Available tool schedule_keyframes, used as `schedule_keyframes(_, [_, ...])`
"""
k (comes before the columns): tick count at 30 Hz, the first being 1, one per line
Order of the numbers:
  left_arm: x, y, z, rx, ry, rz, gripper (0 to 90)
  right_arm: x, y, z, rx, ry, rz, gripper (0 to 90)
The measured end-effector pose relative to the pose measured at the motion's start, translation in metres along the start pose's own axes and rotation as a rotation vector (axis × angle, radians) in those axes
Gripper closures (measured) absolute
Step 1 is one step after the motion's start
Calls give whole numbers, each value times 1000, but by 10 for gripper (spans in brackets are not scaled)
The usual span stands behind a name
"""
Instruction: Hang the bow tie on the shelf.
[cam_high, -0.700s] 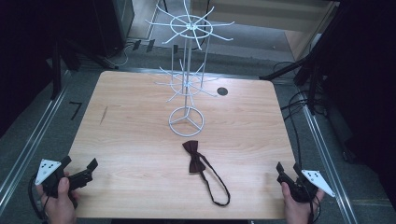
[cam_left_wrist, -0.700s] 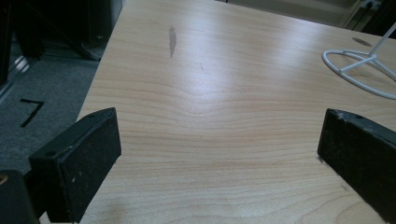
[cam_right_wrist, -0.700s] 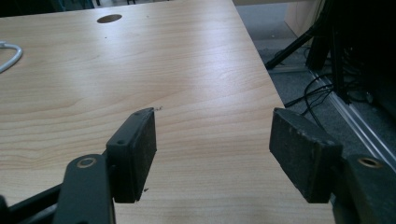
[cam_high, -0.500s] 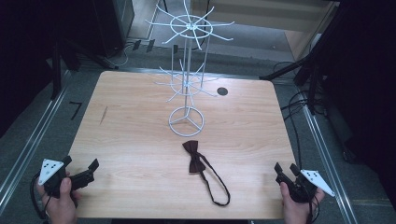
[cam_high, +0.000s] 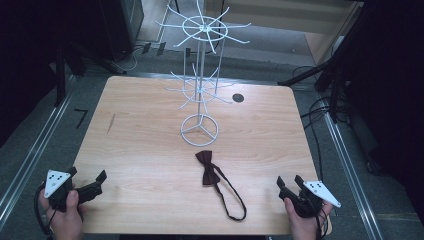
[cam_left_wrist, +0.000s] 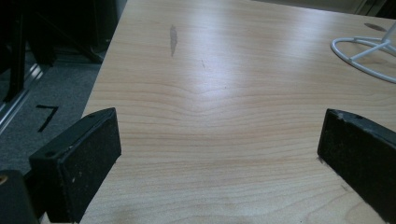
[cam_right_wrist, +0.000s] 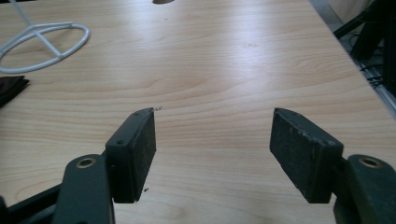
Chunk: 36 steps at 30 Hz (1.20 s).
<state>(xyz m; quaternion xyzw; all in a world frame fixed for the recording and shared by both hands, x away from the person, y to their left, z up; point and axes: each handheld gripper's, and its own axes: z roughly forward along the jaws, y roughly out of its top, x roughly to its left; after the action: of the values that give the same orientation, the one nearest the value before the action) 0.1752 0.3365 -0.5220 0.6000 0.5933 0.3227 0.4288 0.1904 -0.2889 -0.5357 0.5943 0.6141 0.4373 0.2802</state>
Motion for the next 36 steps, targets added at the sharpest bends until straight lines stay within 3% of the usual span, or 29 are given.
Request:
schedule_keyframes(4, [0, 0, 0, 0, 0, 0, 0, 9, -1, 0, 14, 25, -9, 326])
schedule_keyframes(17, [-1, 0, 0, 5, 2, 7, 0, 55, -5, -2, 45, 140, -101, 319])
schedule_keyframes(36, [-2, 0, 0, 7, 5, 18, 0, 92, -13, -4, 108, 267, -151, 272])
